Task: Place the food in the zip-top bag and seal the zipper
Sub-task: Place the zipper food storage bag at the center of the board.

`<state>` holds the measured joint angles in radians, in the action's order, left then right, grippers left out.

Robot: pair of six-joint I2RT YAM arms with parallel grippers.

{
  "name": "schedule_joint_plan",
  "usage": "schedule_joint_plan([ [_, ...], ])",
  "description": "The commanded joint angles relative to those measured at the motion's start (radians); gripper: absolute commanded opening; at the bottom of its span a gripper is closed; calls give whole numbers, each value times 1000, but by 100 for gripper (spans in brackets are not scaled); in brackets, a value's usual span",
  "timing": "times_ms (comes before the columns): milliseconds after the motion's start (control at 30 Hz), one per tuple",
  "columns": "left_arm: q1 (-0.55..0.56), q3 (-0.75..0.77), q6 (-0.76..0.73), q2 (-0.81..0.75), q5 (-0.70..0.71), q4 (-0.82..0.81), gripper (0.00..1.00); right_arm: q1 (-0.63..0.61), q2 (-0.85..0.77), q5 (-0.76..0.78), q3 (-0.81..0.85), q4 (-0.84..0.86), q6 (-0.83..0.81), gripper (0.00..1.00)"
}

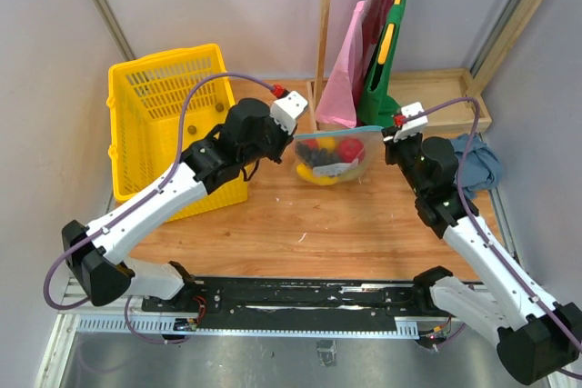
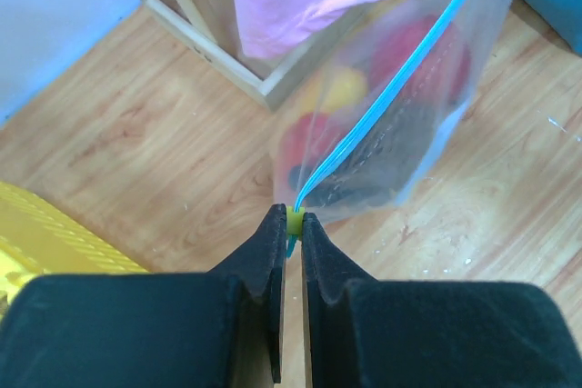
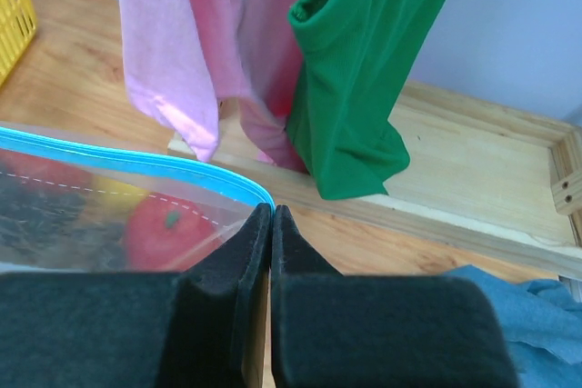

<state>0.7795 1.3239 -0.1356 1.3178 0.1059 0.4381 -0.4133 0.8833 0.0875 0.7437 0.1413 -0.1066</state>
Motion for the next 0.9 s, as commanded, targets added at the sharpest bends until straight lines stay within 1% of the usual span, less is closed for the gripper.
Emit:
schedule_joint_plan([
  [0, -3, -41, -55, -26, 13, -134, 0, 29, -4, -85, 8, 148, 58, 1],
  [100, -3, -161, 2, -40, -64, -136, 0, 30, -58, -105, -78, 124, 115, 3],
  [200, -1, -261, 112, -54, -174, -124, 1, 30, -148, -114, -192, 67, 200, 8],
  [267, 13, -328, 168, -77, -235, -135, 5, 30, -226, -141, -262, 26, 236, 13],
  [367, 60, -377, 222, -134, -239, -138, 12, 30, -353, -141, -318, -82, 257, 20],
  [400, 66, -378, 241, -157, -241, -135, 17, 29, -398, -126, -329, -110, 260, 23],
  [467, 67, -363, 276, -204, -236, -130, 30, 29, -471, -94, -331, -152, 259, 30],
  [500, 67, -350, 288, -228, -227, -125, 36, 30, -499, -78, -323, -172, 256, 34],
  [567, 67, -324, 307, -273, -201, -117, 46, 30, -527, -59, -294, -220, 241, 43],
  [600, 67, -311, 315, -290, -180, -108, 52, 30, -531, -56, -274, -246, 228, 47],
  [667, 66, -281, 341, -313, -111, -82, 69, 30, -523, -49, -231, -305, 202, 54],
  [700, 62, -263, 351, -319, -74, -65, 75, 30, -520, -41, -211, -335, 188, 57],
  [733, 54, -237, 362, -324, -37, -46, 79, 30, -516, -25, -193, -373, 175, 61],
  [800, 13, -196, 381, -325, 3, -4, 84, 30, -519, 7, -165, -408, 144, 69],
  [867, -51, -166, 402, -336, 13, 21, 88, 29, -530, 52, -145, -434, 135, 82],
])
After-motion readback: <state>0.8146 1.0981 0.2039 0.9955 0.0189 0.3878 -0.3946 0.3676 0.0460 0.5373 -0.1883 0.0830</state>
